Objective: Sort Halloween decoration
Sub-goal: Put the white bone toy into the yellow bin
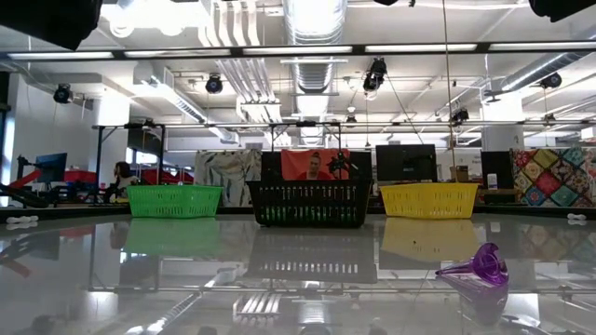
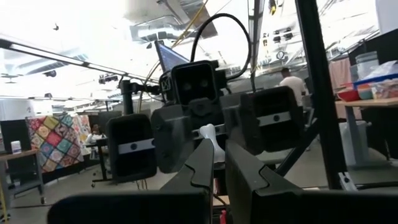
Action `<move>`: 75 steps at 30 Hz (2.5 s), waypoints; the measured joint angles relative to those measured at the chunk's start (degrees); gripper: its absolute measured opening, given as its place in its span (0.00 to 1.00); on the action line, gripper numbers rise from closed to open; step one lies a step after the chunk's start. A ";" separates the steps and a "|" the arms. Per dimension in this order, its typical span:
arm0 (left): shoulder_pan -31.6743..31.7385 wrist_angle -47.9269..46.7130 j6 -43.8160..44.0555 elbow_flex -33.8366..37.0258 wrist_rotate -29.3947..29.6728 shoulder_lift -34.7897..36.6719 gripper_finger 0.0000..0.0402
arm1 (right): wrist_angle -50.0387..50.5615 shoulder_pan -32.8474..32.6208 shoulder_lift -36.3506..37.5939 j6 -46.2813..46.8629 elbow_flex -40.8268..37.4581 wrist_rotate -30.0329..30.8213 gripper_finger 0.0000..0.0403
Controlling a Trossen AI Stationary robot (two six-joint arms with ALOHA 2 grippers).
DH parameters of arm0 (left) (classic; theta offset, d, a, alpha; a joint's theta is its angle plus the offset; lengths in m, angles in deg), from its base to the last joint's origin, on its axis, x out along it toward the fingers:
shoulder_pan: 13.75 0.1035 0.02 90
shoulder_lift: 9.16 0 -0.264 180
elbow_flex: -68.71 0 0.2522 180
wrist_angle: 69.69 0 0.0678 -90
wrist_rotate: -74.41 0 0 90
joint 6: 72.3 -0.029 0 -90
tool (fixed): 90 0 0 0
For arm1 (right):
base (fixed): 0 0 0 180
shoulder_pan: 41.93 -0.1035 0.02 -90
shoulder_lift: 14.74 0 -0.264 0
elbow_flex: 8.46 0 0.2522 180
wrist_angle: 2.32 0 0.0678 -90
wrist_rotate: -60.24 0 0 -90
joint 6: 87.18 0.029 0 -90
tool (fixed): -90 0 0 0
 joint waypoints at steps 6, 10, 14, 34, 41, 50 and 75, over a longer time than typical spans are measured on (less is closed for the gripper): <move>0.32 -0.09 0.42 -0.49 -0.07 0.00 0.00 | 0.01 0.01 0.00 -0.47 0.00 0.01 0.28; 0.93 -0.27 0.84 -0.66 -0.08 0.02 0.00 | -0.01 0.24 0.00 -0.52 0.00 0.02 0.25; 1.32 -0.50 1.78 -0.66 -0.17 0.03 0.00 | -0.06 0.29 -0.02 -0.94 0.00 0.25 0.19; 1.26 -0.81 6.88 0.59 2.72 0.07 0.19 | 3.98 0.37 1.15 0.65 0.00 1.00 0.03; 1.28 -1.03 12.98 2.78 3.55 0.09 0.37 | 14.30 2.19 5.67 4.58 0.00 7.25 0.03; 1.19 -1.84 23.28 6.25 6.27 0.09 0.41 | 49.46 10.45 11.84 16.28 0.00 41.65 0.03; 0.58 -5.29 25.18 6.95 9.69 0.11 0.40 | 79.46 41.16 11.62 35.73 0.00 26.23 0.03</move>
